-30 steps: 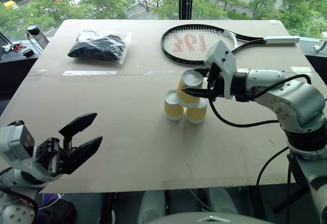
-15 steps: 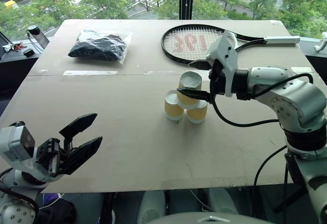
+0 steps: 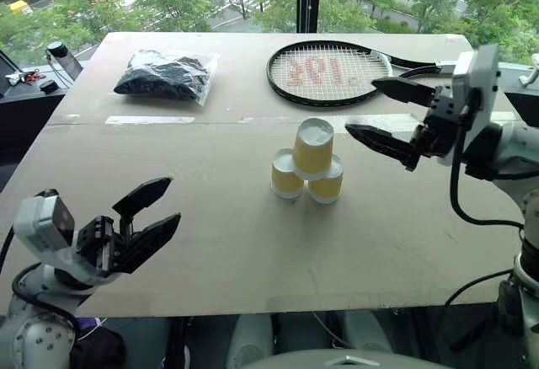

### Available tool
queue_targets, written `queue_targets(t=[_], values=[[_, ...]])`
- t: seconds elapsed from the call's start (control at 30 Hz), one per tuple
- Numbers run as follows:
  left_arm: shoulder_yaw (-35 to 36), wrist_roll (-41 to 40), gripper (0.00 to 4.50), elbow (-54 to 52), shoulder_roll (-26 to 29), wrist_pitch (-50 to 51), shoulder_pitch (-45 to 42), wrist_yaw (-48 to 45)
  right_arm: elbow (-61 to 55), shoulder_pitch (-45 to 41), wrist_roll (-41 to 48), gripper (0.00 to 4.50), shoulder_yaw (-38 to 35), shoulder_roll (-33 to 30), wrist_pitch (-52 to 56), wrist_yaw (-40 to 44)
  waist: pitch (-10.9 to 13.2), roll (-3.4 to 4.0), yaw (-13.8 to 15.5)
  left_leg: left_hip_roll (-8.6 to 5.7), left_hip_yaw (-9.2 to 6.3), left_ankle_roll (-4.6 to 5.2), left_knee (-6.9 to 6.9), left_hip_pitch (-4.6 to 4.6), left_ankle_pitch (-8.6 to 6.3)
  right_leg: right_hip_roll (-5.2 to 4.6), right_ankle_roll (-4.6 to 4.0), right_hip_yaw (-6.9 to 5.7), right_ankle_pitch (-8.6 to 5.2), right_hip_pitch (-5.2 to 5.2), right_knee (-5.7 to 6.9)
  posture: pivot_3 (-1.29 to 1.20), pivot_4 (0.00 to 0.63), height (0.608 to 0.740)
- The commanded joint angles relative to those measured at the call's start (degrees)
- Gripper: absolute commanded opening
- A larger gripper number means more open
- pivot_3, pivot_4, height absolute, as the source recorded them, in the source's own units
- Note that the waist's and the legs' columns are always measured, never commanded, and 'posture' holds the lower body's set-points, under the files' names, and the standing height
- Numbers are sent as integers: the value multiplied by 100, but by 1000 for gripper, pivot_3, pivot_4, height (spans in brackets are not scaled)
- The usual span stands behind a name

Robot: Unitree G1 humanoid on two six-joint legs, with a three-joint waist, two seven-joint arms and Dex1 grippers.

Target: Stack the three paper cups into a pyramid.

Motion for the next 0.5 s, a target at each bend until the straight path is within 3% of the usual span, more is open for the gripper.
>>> queue_targets(t=[0.03, 0.2, 0.37, 0.5], values=[[-181, 480, 4500, 53, 85, -110, 23, 182, -413, 1227, -112, 4412, -622, -150, -566, 352, 4, 4, -15, 1, 2, 0, -1, 0, 0, 1, 0, 2, 0, 1, -1, 0, 150, 740], [-522, 1210, 4500, 107, 319, 43, 339, 567, -23, 3282, -1133, 4412, -774, -116, -1978, 871, -3, -2, -56, 4, 3, 15, -7, 26, -10, 15, 0, 15, -1, 20, -6, 0, 150, 740], [-629, 1674, 4500, -97, 318, 100, 391, 1251, 395, 4186, -1625, 4412, -727, -29, -2958, 1128, -5, -5, -52, 5, 10, 20, 1, 42, -12, 16, 1, 19, 0, 25, 7, 0, 150, 740], [-703, 1736, 4500, -312, 385, 312, 507, 1483, 480, 4317, -1652, 4412, -579, 74, -3219, 1053, -4, -5, -52, 7, 13, 21, 1, 46, -13, 17, 0, 35, -1, 28, 9, 0, 150, 740]])
